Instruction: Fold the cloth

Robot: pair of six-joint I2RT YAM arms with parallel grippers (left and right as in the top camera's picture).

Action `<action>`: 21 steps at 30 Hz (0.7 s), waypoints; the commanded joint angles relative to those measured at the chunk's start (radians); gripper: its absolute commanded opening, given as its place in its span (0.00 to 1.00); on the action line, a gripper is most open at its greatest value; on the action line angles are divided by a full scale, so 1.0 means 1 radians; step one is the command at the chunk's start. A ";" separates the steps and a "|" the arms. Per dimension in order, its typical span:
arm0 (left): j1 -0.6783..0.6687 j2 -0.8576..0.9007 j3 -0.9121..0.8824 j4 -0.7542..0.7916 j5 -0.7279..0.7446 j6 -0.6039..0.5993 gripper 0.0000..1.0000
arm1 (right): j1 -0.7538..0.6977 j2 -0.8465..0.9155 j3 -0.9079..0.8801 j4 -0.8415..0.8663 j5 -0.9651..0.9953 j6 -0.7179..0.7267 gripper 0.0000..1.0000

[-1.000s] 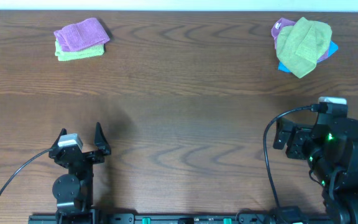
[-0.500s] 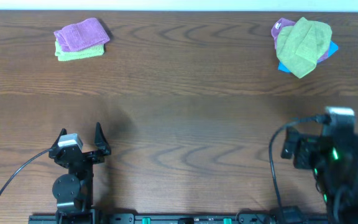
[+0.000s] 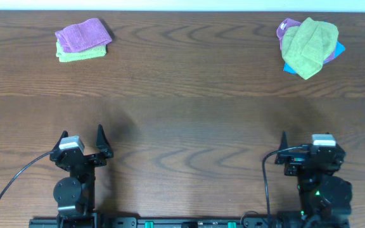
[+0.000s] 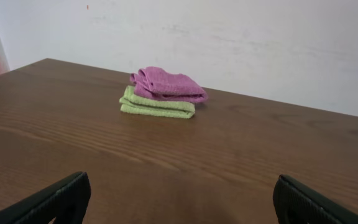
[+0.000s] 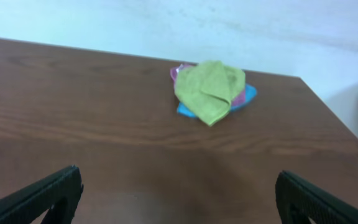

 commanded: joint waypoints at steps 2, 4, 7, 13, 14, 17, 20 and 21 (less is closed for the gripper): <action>-0.003 -0.010 -0.013 -0.057 -0.005 0.021 0.95 | -0.023 -0.071 -0.081 0.035 -0.032 -0.016 0.99; -0.003 -0.010 -0.013 -0.057 -0.005 0.021 0.95 | -0.029 -0.097 -0.107 0.035 -0.032 -0.016 0.99; -0.003 -0.010 -0.013 -0.057 -0.005 0.021 0.95 | -0.034 -0.130 -0.140 0.035 -0.032 -0.016 0.99; -0.003 -0.010 -0.013 -0.057 -0.005 0.021 0.95 | -0.034 -0.133 -0.177 0.035 -0.032 -0.015 0.99; -0.003 -0.010 -0.013 -0.057 -0.005 0.021 0.95 | -0.034 -0.133 -0.188 0.034 -0.032 -0.015 0.99; -0.003 -0.010 -0.013 -0.057 -0.005 0.021 0.95 | -0.034 -0.133 -0.225 0.039 -0.040 0.005 0.99; -0.003 -0.010 -0.013 -0.057 -0.005 0.021 0.95 | -0.034 -0.133 -0.240 0.043 -0.047 0.008 0.99; -0.003 -0.010 -0.013 -0.057 -0.005 0.021 0.95 | -0.034 -0.133 -0.240 0.042 -0.047 0.008 0.99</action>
